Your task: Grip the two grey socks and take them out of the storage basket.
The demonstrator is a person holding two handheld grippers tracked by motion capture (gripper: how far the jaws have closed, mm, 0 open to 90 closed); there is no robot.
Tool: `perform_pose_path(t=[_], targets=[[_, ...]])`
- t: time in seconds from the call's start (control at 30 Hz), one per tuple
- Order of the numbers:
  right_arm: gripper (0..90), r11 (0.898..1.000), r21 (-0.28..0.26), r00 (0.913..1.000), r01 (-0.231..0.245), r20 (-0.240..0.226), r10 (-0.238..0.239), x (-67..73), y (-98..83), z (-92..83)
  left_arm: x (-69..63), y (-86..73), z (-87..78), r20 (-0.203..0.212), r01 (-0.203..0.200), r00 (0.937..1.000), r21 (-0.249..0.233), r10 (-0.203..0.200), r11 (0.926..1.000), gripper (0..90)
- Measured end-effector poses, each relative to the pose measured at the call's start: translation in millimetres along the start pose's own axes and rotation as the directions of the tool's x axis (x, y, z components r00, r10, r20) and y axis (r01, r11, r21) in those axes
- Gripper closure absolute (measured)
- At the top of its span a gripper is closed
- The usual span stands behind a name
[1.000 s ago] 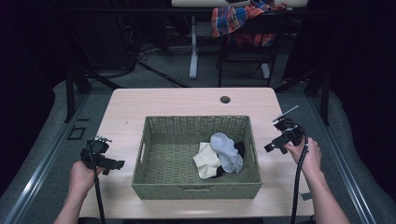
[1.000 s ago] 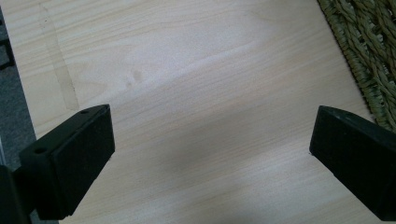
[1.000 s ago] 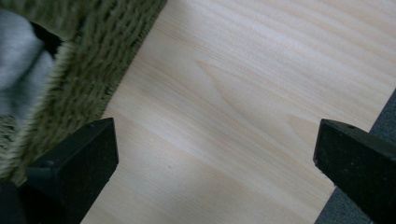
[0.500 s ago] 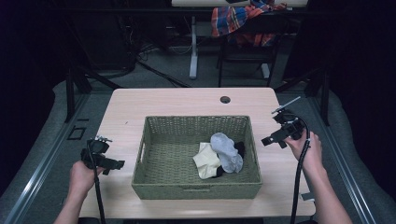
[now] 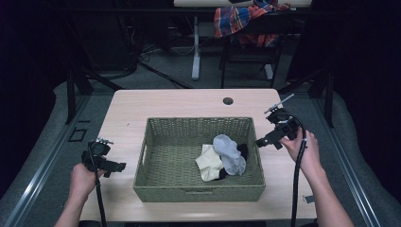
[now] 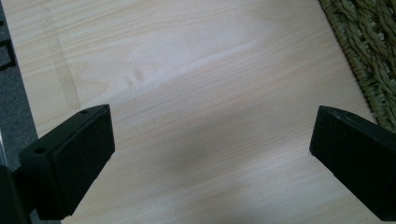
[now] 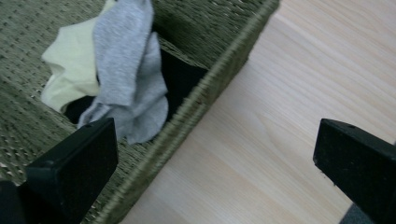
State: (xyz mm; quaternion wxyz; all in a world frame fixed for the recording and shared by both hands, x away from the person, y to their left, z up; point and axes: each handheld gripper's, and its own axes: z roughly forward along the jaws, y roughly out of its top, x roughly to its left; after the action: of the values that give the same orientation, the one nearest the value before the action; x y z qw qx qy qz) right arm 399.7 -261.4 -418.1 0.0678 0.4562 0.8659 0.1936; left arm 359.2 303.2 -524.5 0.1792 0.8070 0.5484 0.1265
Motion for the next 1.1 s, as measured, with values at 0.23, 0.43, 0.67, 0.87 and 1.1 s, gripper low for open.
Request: perform_pose_path(t=[0.23,0.43,0.67,0.87,1.1], targets=[[0.0,0.998,0.013,0.9982,0.057,-0.021,-0.057,20.5,15.7,4.3,-3.2,1.5,-0.6,-0.007,-0.008,0.9999,0.001,0.008,1.0,0.1],[0.0,0.995,0.027,0.9945,0.097,-0.041,-0.096,39.9,31.3,13.8,-2.8,1.4,-1.0,-0.007,-0.008,0.9999,-0.002,0.008,1.0,0.1],[0.7,0.991,0.059,0.9911,0.12,-0.066,-0.116,58.9,50.0,35.7,-1.9,1.5,-1.5,-0.005,-0.005,1.0,-0.007,0.004,1.0,0.1],[9.9,0.989,0.076,0.987,0.129,-0.107,-0.12,67.5,68.2,50.2,-1.6,2.3,0.1,-0.003,-0.006,1.0,0.0,0.006,1.0,0.1],[17.6,0.978,0.115,0.9831,0.174,-0.077,-0.166,83.2,68.1,68.3,-0.4,3.2,0.6,0.0,-0.003,1.0,-0.003,0.003,1.0,0.1]])
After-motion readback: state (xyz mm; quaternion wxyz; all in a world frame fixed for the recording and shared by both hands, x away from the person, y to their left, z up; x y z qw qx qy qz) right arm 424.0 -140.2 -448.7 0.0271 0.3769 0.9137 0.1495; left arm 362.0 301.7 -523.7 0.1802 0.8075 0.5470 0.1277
